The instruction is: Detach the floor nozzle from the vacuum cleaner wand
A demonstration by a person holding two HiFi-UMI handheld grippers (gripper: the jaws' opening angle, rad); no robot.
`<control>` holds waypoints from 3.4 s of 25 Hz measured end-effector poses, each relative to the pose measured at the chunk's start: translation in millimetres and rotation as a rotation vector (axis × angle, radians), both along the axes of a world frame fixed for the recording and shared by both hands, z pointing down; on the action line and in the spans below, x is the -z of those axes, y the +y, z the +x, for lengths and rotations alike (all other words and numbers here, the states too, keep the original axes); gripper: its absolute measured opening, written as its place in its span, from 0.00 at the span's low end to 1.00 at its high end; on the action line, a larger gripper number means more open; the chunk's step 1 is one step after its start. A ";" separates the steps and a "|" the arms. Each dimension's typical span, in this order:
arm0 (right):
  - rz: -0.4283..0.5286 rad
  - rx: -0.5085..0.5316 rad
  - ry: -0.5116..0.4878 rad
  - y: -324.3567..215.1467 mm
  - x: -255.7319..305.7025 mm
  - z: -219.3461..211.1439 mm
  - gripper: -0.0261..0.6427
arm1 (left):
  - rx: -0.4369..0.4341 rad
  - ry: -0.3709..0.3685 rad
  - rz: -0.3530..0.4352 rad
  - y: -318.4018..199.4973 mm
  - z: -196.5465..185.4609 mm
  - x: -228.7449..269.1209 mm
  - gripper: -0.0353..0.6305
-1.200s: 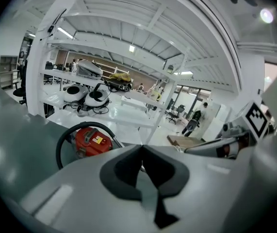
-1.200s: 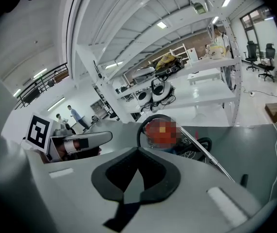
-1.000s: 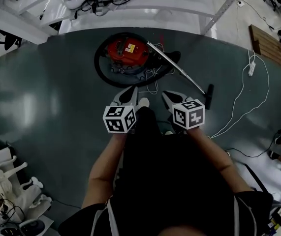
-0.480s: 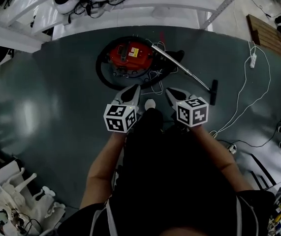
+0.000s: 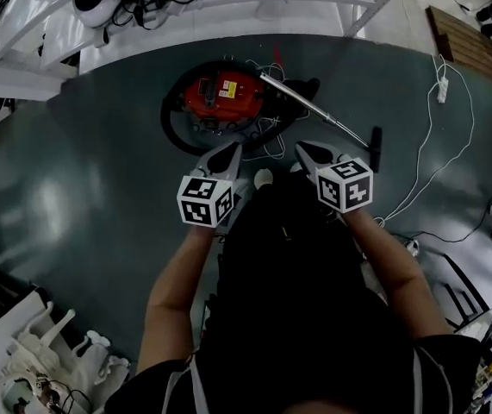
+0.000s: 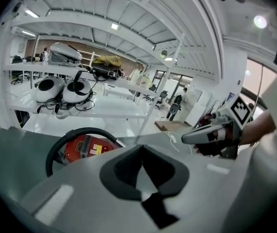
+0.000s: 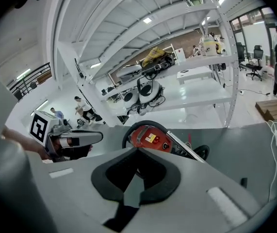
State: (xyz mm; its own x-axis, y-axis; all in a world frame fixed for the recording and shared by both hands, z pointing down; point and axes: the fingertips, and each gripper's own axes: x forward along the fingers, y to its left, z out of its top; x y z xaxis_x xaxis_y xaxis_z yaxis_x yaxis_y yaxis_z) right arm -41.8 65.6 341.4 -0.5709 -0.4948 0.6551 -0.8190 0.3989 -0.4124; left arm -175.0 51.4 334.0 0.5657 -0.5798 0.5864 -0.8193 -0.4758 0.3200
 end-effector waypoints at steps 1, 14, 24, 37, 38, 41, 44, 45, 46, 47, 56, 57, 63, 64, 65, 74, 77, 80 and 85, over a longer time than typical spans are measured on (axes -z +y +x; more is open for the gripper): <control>0.000 0.005 0.006 -4.7 -3.9 3.8 0.03 | -0.004 -0.001 -0.013 -2.1 3.1 -4.6 0.07; -0.033 0.223 0.062 -93.6 -80.4 15.4 0.03 | 0.054 -0.106 -0.070 -91.6 42.0 -79.7 0.07; 0.015 0.347 0.109 -153.9 -144.8 12.6 0.03 | 0.121 -0.081 -0.106 -153.1 54.2 -144.4 0.07; 0.025 0.452 0.146 -213.9 -228.8 -3.7 0.04 | 0.267 -0.114 -0.148 -208.6 37.4 -216.1 0.07; 0.022 0.464 0.146 -216.6 -233.2 -4.4 0.04 | 0.274 -0.115 -0.151 -211.5 36.2 -218.7 0.07; 0.046 0.495 0.150 -225.4 -244.3 -6.1 0.04 | 0.292 -0.114 -0.155 -218.7 33.2 -226.9 0.07; 0.058 0.514 0.112 -233.5 -252.1 -12.0 0.13 | 0.329 -0.148 -0.158 -226.1 24.3 -237.0 0.07; 0.054 0.519 0.096 -235.4 -255.3 -14.3 0.17 | 0.346 -0.156 -0.158 -228.3 21.1 -239.9 0.07; 0.051 0.527 0.089 -237.4 -258.8 -15.9 0.20 | 0.362 -0.156 -0.158 -230.3 19.2 -242.3 0.07; 0.050 0.537 0.091 -239.5 -262.6 -16.5 0.21 | 0.373 -0.152 -0.159 -232.0 18.7 -244.4 0.07; 0.086 0.684 0.151 -248.9 -292.1 -37.6 0.29 | 0.403 -0.051 -0.210 -237.4 22.2 -263.5 0.25; 0.090 0.699 0.162 -250.3 -295.7 -39.2 0.29 | 0.416 -0.030 -0.207 -241.0 21.8 -262.3 0.27; 0.115 0.779 0.185 -246.8 -313.1 -50.0 0.36 | 0.469 0.040 -0.220 -261.0 22.5 -265.2 0.37; 0.121 0.786 0.192 -246.3 -315.9 -51.6 0.36 | 0.488 0.051 -0.231 -263.7 21.6 -267.5 0.39; 0.128 0.786 0.202 -247.0 -317.9 -52.9 0.35 | 0.511 0.065 -0.243 -266.2 20.0 -269.8 0.40; 0.177 0.830 0.249 -252.3 -324.6 -58.3 0.31 | 0.687 0.242 -0.298 -291.2 17.6 -279.5 0.43; 0.172 0.826 0.230 -250.6 -321.7 -58.0 0.30 | 0.672 0.244 -0.330 -294.0 20.3 -286.1 0.39; 0.166 0.825 0.230 -249.3 -320.2 -58.9 0.30 | 0.658 0.255 -0.337 -294.1 21.4 -286.6 0.34; 0.166 0.830 0.244 -243.8 -318.5 -59.5 0.29 | 0.674 0.290 -0.346 -287.5 19.8 -284.7 0.32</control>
